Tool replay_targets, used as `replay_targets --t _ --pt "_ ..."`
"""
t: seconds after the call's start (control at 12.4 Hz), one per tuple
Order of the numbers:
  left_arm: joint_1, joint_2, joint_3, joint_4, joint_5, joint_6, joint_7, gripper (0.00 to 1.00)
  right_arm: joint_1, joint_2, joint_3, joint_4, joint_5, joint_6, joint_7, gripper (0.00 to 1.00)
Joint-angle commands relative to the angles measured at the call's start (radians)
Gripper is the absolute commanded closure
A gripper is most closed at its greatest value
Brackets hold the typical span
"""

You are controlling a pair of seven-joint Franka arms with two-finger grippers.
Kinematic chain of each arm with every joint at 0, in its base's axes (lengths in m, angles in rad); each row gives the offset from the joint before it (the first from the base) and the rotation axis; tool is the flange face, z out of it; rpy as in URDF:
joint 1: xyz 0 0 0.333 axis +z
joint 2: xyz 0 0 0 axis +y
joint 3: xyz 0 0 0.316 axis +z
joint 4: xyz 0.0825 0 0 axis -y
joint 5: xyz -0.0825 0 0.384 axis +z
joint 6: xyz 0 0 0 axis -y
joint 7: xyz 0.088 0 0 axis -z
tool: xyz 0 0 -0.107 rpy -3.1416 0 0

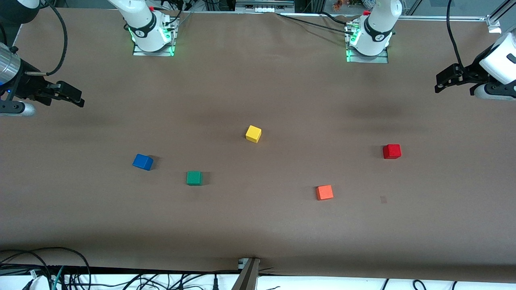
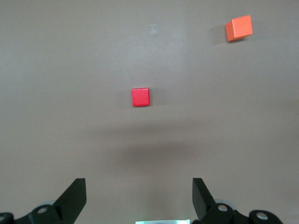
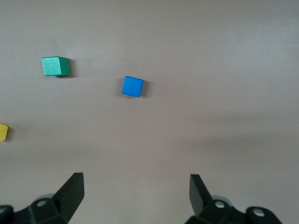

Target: Pass red block to right arm, stack on blue

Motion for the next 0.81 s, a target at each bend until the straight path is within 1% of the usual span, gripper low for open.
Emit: replay_targets --t 0.0,0.24,0.65,0.73 --pt "0.001 0.003 -0.006 0.007 0.024 0.006 -0.007 0.0 -0.009 -0.004 0.002 0.004 0.016 -0.007 -0.012 0.0" --pt "0.001 0.014 -0.006 0.009 0.023 0.027 -0.009 0.0 -0.009 -0.004 0.002 0.004 0.016 -0.007 -0.012 0.0" --pt "0.001 0.104 -0.006 0.076 0.004 0.041 -0.007 0.0 -0.009 -0.002 0.002 0.004 0.016 -0.006 -0.016 0.0" --pt "0.003 0.118 -0.004 0.078 -0.023 0.052 -0.007 0.0 -0.009 -0.002 0.002 0.004 0.016 -0.006 -0.016 0.0"
